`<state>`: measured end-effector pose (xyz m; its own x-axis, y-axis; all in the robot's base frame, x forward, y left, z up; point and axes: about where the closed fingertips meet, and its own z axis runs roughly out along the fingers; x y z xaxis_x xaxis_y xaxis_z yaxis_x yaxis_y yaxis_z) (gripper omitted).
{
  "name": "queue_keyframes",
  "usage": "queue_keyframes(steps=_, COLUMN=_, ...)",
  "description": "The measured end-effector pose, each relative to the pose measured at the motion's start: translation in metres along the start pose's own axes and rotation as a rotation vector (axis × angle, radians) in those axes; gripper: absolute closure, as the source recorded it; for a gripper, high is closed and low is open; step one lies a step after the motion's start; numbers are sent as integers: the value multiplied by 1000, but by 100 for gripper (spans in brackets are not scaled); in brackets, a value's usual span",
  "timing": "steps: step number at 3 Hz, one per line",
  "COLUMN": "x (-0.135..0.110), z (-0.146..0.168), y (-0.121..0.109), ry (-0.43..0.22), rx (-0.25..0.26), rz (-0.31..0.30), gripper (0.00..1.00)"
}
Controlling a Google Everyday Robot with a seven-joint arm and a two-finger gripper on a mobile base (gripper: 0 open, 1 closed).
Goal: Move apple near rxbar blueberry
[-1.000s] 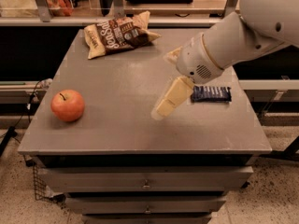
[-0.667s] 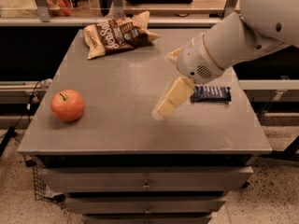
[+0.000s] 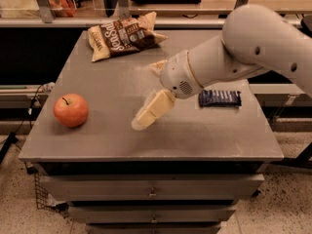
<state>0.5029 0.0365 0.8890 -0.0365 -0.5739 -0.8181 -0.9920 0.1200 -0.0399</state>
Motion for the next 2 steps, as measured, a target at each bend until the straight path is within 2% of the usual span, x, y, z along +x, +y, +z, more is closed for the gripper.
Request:
queue_keyframes(steps=1, x=-24, z=58, y=5, ry=-101, rx=-50, rz=-18, gripper=0)
queue_keyframes(steps=2, x=-51, z=98, y=12, ry=-184, rx=-85, rz=-33, gripper=0)
